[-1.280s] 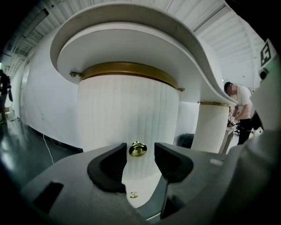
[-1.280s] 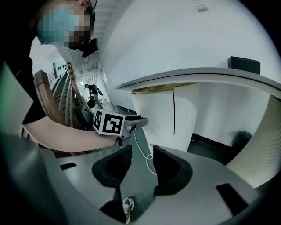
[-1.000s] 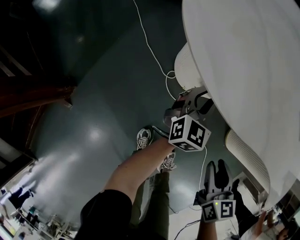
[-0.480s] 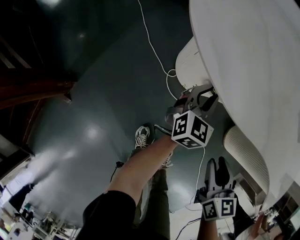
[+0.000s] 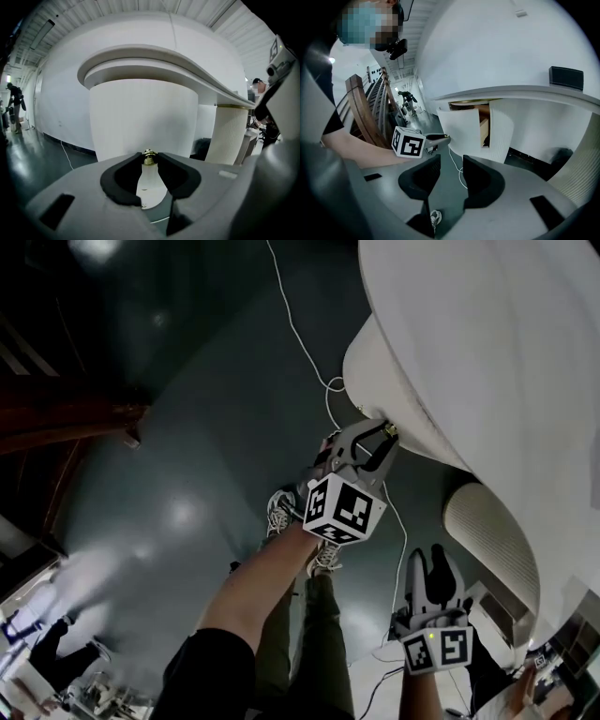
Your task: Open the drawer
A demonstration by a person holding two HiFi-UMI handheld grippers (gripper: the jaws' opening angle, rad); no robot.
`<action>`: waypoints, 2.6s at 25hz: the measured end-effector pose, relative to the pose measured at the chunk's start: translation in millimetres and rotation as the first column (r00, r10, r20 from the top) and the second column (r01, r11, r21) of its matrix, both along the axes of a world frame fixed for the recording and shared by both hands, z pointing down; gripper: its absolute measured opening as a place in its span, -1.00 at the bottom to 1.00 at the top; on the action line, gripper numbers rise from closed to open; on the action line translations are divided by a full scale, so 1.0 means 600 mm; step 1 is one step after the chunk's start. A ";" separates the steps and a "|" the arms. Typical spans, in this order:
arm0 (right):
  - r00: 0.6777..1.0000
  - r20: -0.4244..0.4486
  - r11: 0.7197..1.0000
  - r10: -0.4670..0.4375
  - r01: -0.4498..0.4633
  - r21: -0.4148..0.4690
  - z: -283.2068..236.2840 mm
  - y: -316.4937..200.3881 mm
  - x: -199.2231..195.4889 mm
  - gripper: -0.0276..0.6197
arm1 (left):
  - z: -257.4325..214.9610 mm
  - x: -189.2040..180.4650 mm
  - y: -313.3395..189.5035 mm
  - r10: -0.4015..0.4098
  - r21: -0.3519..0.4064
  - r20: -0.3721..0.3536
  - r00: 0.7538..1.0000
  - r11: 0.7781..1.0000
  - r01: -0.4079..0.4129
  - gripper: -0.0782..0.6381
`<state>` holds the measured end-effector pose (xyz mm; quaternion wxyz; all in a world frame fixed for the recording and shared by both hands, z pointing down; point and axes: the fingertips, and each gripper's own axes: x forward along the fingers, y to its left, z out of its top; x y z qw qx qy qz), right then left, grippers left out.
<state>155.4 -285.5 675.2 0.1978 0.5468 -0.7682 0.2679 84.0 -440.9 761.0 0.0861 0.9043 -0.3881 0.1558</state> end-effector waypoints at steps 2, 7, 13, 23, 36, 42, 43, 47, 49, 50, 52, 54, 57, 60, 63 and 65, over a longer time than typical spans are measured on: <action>1.000 -0.004 1.000 -0.015 0.015 0.011 -0.007 0.005 -0.004 -0.45 | 0.003 -0.014 0.016 -0.010 -0.011 0.006 1.000 1.000 0.010 -0.48; 0.998 -0.005 0.998 -0.058 0.058 0.031 -0.027 0.021 -0.008 -0.45 | 0.008 -0.040 0.064 -0.025 -0.043 0.035 0.999 0.999 0.026 -0.48; 0.993 0.003 0.991 -0.121 0.121 0.050 -0.040 0.030 -0.023 -0.45 | 0.017 -0.073 0.103 -0.050 -0.070 0.061 0.997 0.996 0.054 -0.48; 0.971 0.008 0.970 -0.240 0.240 0.036 -0.048 0.066 -0.049 -0.45 | 0.025 -0.121 0.164 -0.084 -0.097 0.086 0.993 0.991 0.092 -0.47; 0.946 0.025 0.947 -0.322 0.322 0.025 -0.049 0.098 -0.054 -0.45 | 0.032 -0.163 0.217 -0.110 -0.117 0.113 0.987 0.985 0.123 -0.47; 0.940 0.038 0.941 -0.338 0.338 0.012 -0.047 0.105 -0.062 -0.45 | 0.035 -0.178 0.233 -0.120 -0.133 0.120 0.985 0.982 0.136 -0.47; 0.940 0.039 0.941 -0.339 0.339 0.012 -0.048 0.104 -0.063 -0.45 | 0.034 -0.179 0.234 -0.118 -0.134 0.123 0.985 0.982 0.134 -0.47; 0.938 0.046 0.939 -0.344 0.343 0.014 -0.051 0.098 -0.069 -0.45 | 0.032 -0.180 0.233 -0.111 -0.133 0.122 0.986 0.983 0.127 -0.47; 0.937 0.047 0.938 -0.346 0.346 0.013 -0.049 0.095 -0.073 -0.45 | 0.032 -0.179 0.233 -0.112 -0.126 0.116 0.987 0.984 0.127 -0.47; 0.937 0.048 0.938 -0.346 0.346 0.013 -0.048 0.094 -0.075 -0.45 | 0.033 -0.179 0.233 -0.113 -0.124 0.116 0.987 0.984 0.127 -0.47; 0.937 0.052 0.938 -0.347 0.347 0.012 -0.048 0.089 -0.080 -0.45 | 0.033 -0.179 0.234 -0.116 -0.121 0.120 0.986 0.984 0.131 -0.47; 0.936 0.056 0.938 -0.348 0.347 0.016 -0.051 0.082 -0.085 -0.45 | 0.032 -0.179 0.234 -0.124 -0.126 0.126 0.984 0.982 0.140 -0.47; 0.935 0.060 0.937 -0.350 0.349 0.029 -0.062 0.069 -0.094 -0.45 | 0.024 -0.180 0.240 -0.139 -0.146 0.113 0.984 0.977 0.155 -0.45; 0.934 0.063 0.935 -0.353 0.350 0.047 -0.077 0.056 -0.102 -0.45 | 0.000 -0.190 0.244 -0.169 -0.154 0.095 0.981 0.971 0.182 -0.38; 0.935 0.066 0.937 -0.349 0.345 0.063 -0.094 0.045 -0.106 -0.45 | -0.043 -0.208 0.245 -0.232 -0.154 0.070 0.970 0.958 0.240 -0.33; 0.937 0.068 0.939 -0.342 0.337 0.071 -0.108 0.038 -0.106 -0.45 | -0.074 -0.217 0.252 -0.253 -0.144 0.074 0.965 0.955 0.261 -0.33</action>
